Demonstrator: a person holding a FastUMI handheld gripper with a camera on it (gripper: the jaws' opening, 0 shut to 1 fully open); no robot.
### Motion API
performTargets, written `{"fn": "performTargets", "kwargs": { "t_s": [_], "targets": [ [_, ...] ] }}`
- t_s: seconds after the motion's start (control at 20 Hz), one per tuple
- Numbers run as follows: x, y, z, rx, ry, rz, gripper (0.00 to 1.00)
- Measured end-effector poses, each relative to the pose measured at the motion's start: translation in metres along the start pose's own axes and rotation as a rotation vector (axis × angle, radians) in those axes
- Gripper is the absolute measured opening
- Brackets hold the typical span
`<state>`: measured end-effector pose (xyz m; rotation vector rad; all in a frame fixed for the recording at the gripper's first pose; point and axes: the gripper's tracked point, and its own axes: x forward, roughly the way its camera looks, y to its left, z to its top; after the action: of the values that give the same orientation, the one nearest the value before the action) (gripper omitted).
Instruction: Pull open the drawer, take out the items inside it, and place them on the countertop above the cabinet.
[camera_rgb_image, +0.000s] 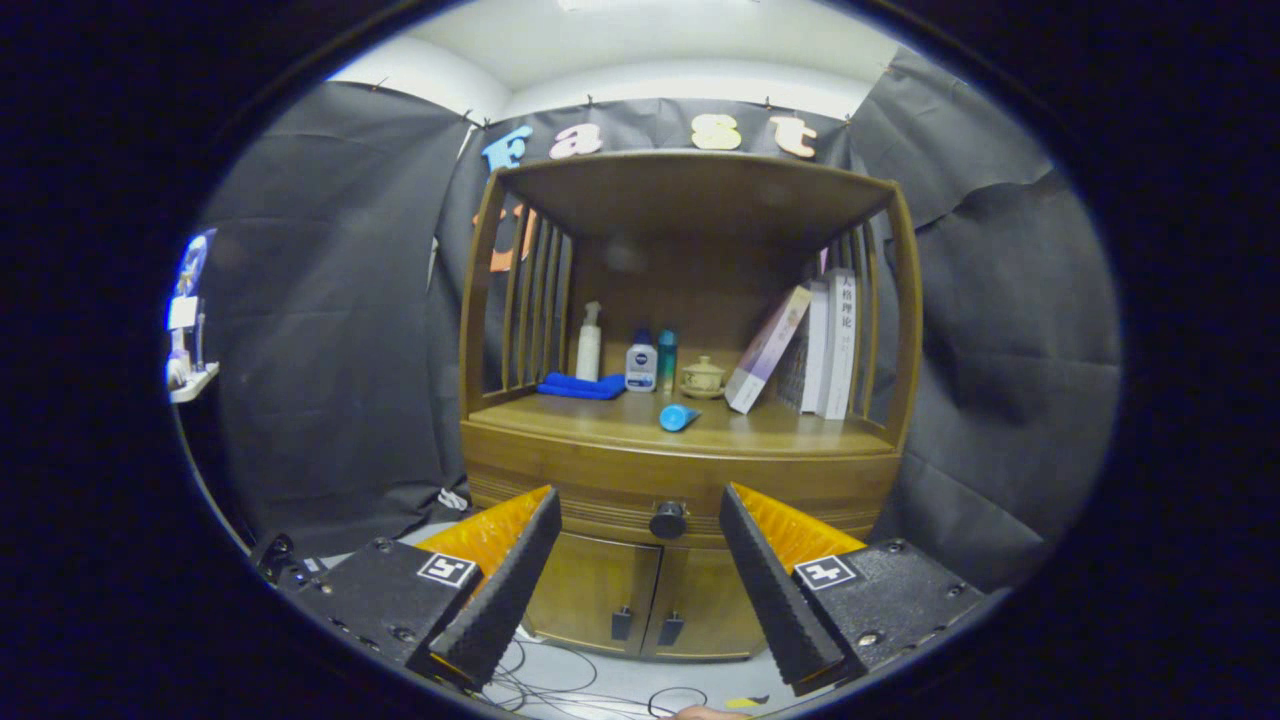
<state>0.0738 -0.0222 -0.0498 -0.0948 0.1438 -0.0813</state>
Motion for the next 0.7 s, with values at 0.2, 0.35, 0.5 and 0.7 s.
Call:
{"fn": "performTargets", "kwargs": {
  "t_s": [0.2, 0.35, 0.5, 0.7],
  "targets": [
    [-0.035, -0.010, 0.008, 0.022, -0.041, -0.003, 1.00],
    [-0.058, -0.021, 0.006, 0.049, -0.062, -0.017, 1.00],
    [-0.077, -0.020, 0.002, 0.077, -0.075, 0.001, 1.00],
    [-0.099, -0.017, -0.001, 0.073, -0.087, 0.017, 1.00]
  ]
}}
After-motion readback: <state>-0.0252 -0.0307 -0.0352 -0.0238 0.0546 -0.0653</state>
